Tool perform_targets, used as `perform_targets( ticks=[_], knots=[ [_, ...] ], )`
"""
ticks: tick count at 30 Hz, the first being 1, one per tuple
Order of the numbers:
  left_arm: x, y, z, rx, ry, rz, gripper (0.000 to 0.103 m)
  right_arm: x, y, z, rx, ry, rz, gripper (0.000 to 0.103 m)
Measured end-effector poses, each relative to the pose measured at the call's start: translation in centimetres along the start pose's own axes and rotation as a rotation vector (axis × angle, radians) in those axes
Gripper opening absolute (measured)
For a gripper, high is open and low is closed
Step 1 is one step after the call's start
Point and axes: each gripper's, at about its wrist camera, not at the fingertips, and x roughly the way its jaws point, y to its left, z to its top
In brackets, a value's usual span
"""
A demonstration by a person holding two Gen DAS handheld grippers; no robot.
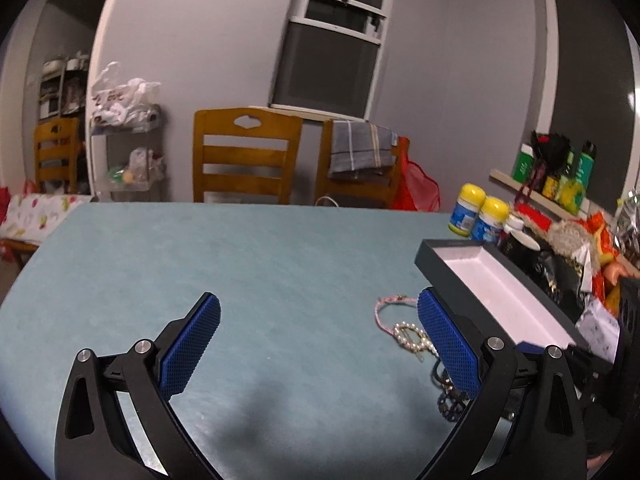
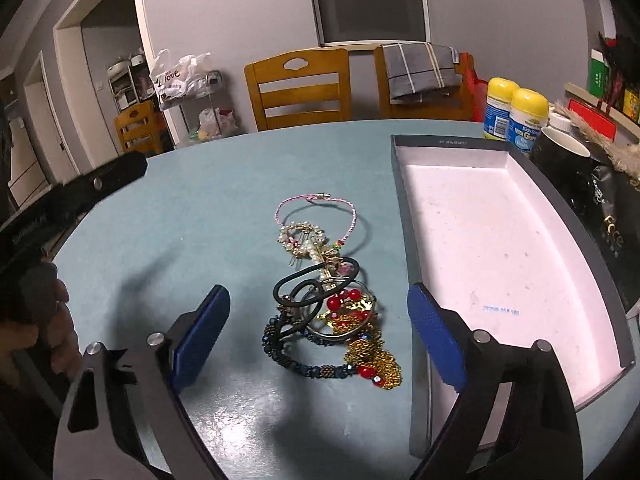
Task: Organize jewelry
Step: 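Move both grippers toward the jewelry pile beside the black box, then close the left gripper on a black hair tie in the pile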
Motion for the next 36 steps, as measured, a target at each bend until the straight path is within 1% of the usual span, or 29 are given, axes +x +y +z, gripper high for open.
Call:
perform_targets(
  ticks=[2, 5, 13, 18, 19, 21, 25, 28, 31, 33, 34, 36],
  knots=[
    [0.0, -0.4, -0.1, 0.026, 0.005, -0.006, 0.100, 0.0, -0.1, 0.0, -0.003, 0.000, -0.005, 0.088],
    [0.1, -0.9, -0.2, 0.050, 0.011, -0.015, 0.100, -0.1, -0.1, 0.1, -0.008, -0.002, -0.015, 0.083],
    [0.5, -0.6, -0.6, 0.036, 0.029, -0.022, 0.100, -0.5, -1.5, 0.5, 0.035, -0.011, -0.008, 0.083],
    [1.0, -1.1, -0.8, 0.066, 0.054, -0.029, 0.100, -0.7, -2.0, 0.7, 0.049, -0.019, 0.001, 0.083],
    [1.1, -1.3, -0.9, 0.078, 0.058, -0.028, 0.100, -0.7, -2.0, 0.8, 0.045, -0.022, -0.002, 0.083],
    [1.2, -1.8, -1.1, 0.100, 0.067, -0.034, 0.100, -1.0, -1.9, 0.8, 0.031, -0.038, -0.043, 0.084],
    [1.6, -2.4, -1.5, 0.145, 0.089, -0.041, 0.098, -1.1, -3.0, 1.1, 0.057, -0.046, -0.062, 0.084],
    [1.9, -3.4, -2.0, 0.193, 0.114, -0.083, 0.096, -1.8, -4.3, 1.4, 0.087, -0.070, -0.088, 0.084],
    [2.3, -4.9, -2.4, 0.257, 0.131, -0.109, 0.083, -1.9, -5.4, 1.6, 0.119, -0.073, -0.090, 0.084],
    [2.9, -5.9, -2.8, 0.305, 0.159, -0.114, 0.073, -1.8, -5.4, 1.5, 0.103, -0.065, -0.105, 0.084],
    [3.0, -6.4, -3.0, 0.327, 0.168, -0.116, 0.071, -1.8, -5.4, 1.5, 0.090, -0.065, -0.125, 0.084],
    [3.3, -7.5, -3.4, 0.373, 0.192, -0.154, 0.067, -1.9, -5.5, 1.5, 0.092, -0.067, -0.134, 0.084]
  ],
)
